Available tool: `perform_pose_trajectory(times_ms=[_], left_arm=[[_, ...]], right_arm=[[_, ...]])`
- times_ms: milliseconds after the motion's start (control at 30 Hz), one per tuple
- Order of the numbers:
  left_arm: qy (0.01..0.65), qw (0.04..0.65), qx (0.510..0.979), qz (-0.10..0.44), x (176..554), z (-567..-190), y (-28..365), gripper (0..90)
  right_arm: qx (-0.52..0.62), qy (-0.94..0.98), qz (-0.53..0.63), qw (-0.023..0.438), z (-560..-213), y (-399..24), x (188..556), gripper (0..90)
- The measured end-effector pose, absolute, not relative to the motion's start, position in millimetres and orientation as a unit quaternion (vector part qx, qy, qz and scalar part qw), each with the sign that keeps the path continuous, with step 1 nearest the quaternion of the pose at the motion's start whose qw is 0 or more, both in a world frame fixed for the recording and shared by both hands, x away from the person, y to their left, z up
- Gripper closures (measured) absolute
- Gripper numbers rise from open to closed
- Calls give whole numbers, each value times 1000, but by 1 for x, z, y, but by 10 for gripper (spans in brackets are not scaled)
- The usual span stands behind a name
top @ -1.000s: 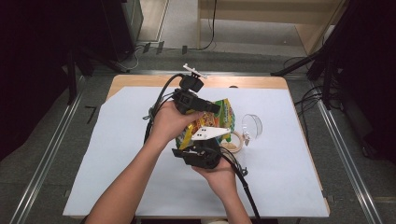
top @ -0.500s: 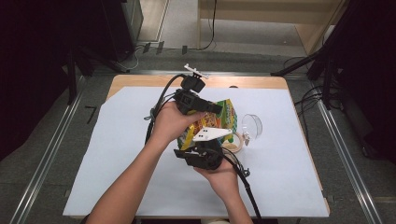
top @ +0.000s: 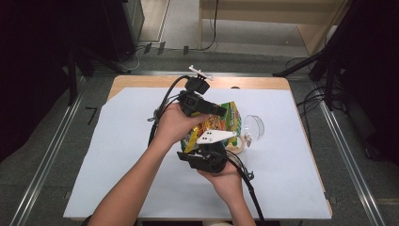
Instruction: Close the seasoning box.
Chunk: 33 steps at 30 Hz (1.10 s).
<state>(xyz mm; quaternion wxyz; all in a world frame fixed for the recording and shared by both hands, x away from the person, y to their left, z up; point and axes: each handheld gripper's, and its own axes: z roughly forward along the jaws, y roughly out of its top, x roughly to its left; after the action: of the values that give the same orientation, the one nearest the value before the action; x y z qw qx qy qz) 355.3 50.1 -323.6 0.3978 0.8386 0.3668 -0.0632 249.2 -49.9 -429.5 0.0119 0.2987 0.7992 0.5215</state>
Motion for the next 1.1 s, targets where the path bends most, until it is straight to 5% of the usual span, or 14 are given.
perform_pose_trajectory(times_ms=[1100], left_arm=[[368,392,841,-67,354,-323,56,772]], right_arm=[[291,800,525,11,-429,-44,247,741]])
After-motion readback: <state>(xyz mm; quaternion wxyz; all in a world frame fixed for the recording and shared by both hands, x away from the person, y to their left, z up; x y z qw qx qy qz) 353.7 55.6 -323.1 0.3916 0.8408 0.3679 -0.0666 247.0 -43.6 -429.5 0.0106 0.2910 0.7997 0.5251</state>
